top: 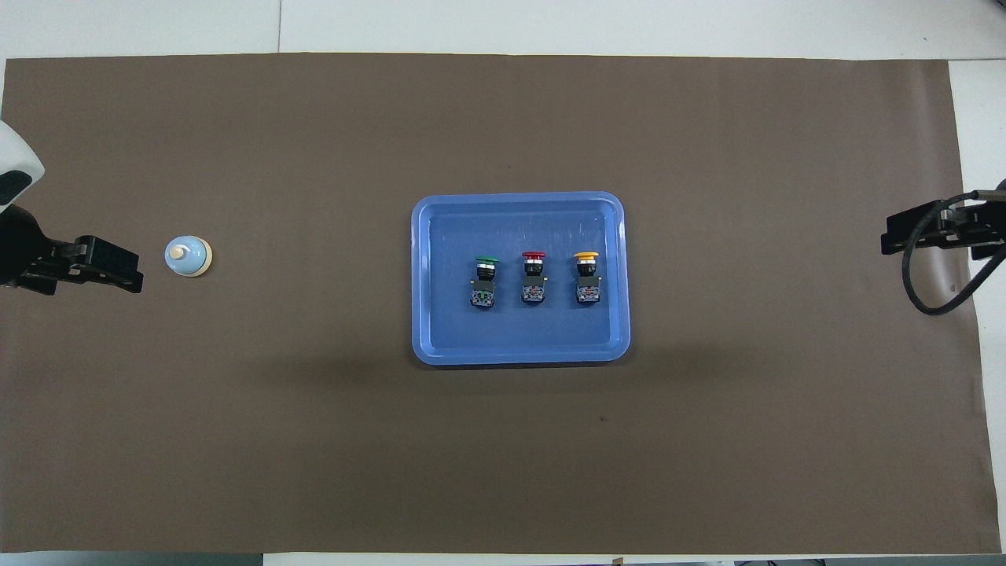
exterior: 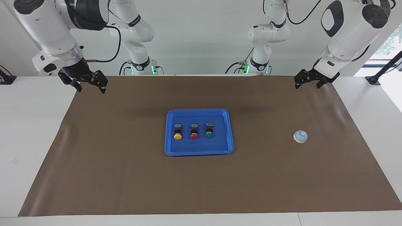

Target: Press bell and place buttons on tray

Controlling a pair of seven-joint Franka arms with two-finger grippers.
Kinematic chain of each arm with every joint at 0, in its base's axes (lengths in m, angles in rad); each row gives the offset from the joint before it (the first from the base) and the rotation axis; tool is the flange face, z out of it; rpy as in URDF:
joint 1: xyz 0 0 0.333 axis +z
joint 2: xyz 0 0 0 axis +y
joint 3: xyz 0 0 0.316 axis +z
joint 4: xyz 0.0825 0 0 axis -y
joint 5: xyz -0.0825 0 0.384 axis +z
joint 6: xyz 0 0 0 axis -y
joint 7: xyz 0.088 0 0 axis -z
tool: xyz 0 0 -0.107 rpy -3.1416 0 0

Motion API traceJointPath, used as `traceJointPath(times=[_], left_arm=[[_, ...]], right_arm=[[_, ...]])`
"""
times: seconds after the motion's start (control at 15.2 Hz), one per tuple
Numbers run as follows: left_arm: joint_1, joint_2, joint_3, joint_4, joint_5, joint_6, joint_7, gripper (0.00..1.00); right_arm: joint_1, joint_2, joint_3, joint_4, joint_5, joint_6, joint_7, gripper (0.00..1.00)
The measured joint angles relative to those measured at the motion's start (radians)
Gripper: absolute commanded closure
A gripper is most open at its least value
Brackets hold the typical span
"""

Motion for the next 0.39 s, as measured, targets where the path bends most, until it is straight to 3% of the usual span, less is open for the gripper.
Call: traceJointPath(times=[0.39], left_arm=[[0.000,0.000,0.001,0.000,0.000,0.017,0.000,0.00]], right_arm=[[0.000,0.000,0.000,0.000,0.000,0.000,0.000,0.00]])
